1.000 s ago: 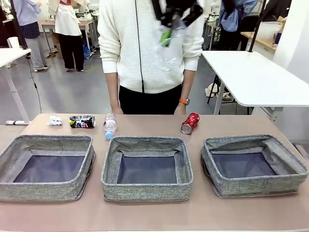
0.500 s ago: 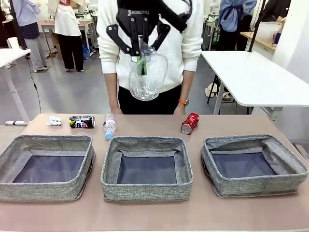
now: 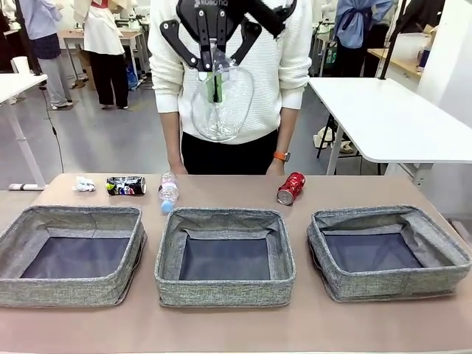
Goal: Sort the waste into the appropriate baskets.
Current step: Pick up the waste item pointed out by the person.
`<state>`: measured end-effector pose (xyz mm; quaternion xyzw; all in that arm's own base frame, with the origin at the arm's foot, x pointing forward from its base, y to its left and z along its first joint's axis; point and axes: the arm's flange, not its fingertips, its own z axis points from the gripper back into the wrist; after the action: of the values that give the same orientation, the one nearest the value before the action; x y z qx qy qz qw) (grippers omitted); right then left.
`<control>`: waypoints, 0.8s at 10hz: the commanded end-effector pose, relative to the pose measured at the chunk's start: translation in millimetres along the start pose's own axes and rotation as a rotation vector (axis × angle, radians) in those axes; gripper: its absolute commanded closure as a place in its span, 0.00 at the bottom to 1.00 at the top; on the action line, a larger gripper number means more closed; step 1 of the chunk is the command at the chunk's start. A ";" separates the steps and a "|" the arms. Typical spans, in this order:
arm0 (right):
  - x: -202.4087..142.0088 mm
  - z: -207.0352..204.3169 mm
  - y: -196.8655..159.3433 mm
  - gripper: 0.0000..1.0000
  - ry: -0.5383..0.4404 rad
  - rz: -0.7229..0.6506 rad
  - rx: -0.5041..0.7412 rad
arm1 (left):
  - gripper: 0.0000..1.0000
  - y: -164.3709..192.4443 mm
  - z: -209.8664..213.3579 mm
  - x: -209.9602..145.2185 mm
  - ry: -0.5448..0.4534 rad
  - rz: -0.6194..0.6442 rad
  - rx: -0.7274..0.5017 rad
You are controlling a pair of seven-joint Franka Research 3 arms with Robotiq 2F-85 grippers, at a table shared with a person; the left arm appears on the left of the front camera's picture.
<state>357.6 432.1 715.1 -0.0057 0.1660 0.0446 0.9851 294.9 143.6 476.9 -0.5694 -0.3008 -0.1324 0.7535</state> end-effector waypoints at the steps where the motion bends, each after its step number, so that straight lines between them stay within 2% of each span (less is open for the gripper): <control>1: -9.4 50.1 12.5 0.99 -0.011 -0.080 0.046 | 0.00 -1.8 -0.5 1.1 -0.020 -0.017 -0.020; 3: -16.1 54.9 10.0 0.99 -0.048 -0.085 0.060 | 0.00 -1.8 -0.5 1.1 -0.020 -0.017 -0.020; 4: -12.2 14.4 -4.0 0.99 -0.025 -0.044 0.033 | 0.00 -1.8 -0.5 1.1 -0.020 -0.017 -0.020; 8: -12.2 14.4 -4.0 0.99 -0.025 -0.044 0.033 | 0.00 -1.8 -0.5 1.1 -0.020 -0.017 -0.020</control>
<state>354.9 429.2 731.6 0.0101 0.1549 0.0142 0.9878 294.9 143.6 477.0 -0.5693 -0.3009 -0.1324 0.7535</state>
